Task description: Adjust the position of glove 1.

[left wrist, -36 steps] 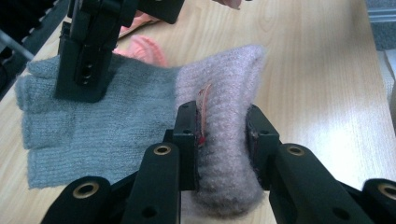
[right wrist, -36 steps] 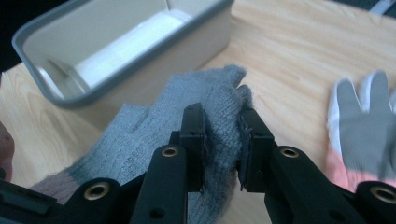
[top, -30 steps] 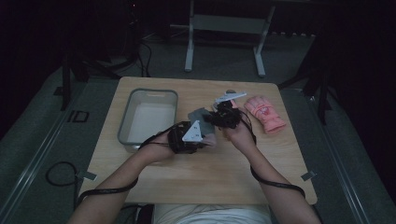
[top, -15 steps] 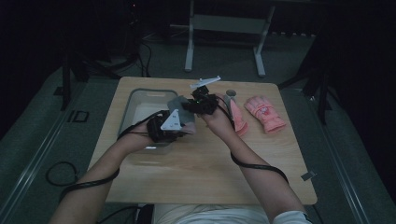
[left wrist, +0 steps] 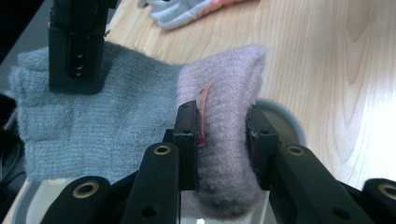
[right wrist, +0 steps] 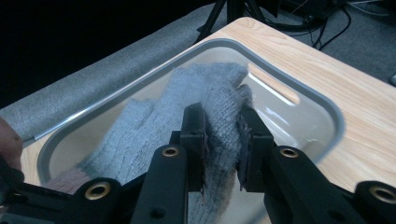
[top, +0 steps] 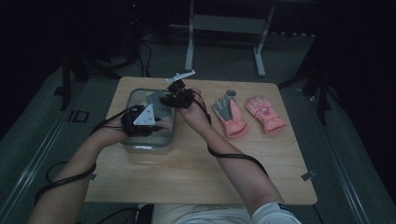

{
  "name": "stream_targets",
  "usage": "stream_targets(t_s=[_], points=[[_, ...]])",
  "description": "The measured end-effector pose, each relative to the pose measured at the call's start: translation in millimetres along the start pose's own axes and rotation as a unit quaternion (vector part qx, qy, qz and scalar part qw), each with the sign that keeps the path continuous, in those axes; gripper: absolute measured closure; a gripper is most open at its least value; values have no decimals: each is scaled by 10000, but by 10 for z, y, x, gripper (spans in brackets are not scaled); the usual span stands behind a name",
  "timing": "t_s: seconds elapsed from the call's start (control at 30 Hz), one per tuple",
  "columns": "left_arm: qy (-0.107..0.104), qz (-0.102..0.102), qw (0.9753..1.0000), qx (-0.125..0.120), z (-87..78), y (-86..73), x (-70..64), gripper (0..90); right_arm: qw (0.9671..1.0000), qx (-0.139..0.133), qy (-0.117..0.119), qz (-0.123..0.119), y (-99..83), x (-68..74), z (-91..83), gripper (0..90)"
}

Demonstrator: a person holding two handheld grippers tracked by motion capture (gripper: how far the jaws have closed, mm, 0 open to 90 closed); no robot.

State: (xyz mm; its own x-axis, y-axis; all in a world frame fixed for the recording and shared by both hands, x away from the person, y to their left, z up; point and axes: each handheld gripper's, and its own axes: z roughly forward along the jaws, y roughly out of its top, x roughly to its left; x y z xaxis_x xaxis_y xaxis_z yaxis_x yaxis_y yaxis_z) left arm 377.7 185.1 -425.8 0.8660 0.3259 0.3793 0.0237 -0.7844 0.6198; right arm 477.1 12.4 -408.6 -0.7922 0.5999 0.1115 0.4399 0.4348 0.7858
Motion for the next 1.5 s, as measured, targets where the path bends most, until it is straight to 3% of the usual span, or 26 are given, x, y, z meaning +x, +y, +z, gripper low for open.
stream_targets(t_s=[0.1, 0.23, 0.37, 0.57, 0.63, 0.8, 0.9, 1.07, 1.13, 1.17, 1.23, 1.27, 1.33, 1.4, 1.5], points=[[-109, -194, 9996, 160, 72, -103, 45, 706, 10000, 70, -7, 60, -22, 15, 156, 755], [-226, -294, 9987, 345, 188, -179, 77, 706, 9997, 200, -90, 81, -75, 23, 317, 756], [-328, -256, 9978, 515, 344, -263, 106, 705, 9990, 388, -167, 154, -150, -26, 498, 755], [-411, 65, 9969, 673, 512, -352, 120, 700, 9981, 486, -147, 347, -264, -149, 632, 750], [-433, 91, 9965, 716, 536, -359, 123, 699, 9980, 501, -157, 349, -277, -163, 644, 746], [-634, 111, 9921, 1077, 691, -356, 174, 694, 9974, 606, -189, 346, -326, -209, 658, 715], [-687, 101, 9889, 1316, 749, -368, 179, 687, 9980, 480, -136, 394, -333, -246, 556, 675], [-693, 76, 9876, 1407, 756, -329, 180, 623, 9990, 270, 6, 360, -308, -252, 363, 610], [-706, -74, 9872, 1426, 744, -316, 189, 574, 9994, 174, 29, 287, -303, -227, 281, 589], [-606, -103, 9873, 1466, 735, -310, 188, 548, 9995, 144, 83, 267, -304, -213, 241, 568], [-512, -218, 9865, 1543, 728, -300, 196, 404, 9997, 117, 95, 212, -310, -199, 203, 558], [-474, -434, 9854, 1575, 709, -292, 216, 404, 9997, 96, 109, 179, -318, -185, 167, 557], [-388, -641, 9852, 1540, 658, -274, 247, 305, 9999, 51, 105, 67, -343, -162, 87, 547], [-337, -744, 9874, 1352, 575, -242, 273, 223, 9999, 46, 157, 49, -363, -153, 27, 547], [-338, -1104, 9879, 1032, 465, -175, 300, 152, 9998, 7, 174, -19, -403, -152, -59, 529]])
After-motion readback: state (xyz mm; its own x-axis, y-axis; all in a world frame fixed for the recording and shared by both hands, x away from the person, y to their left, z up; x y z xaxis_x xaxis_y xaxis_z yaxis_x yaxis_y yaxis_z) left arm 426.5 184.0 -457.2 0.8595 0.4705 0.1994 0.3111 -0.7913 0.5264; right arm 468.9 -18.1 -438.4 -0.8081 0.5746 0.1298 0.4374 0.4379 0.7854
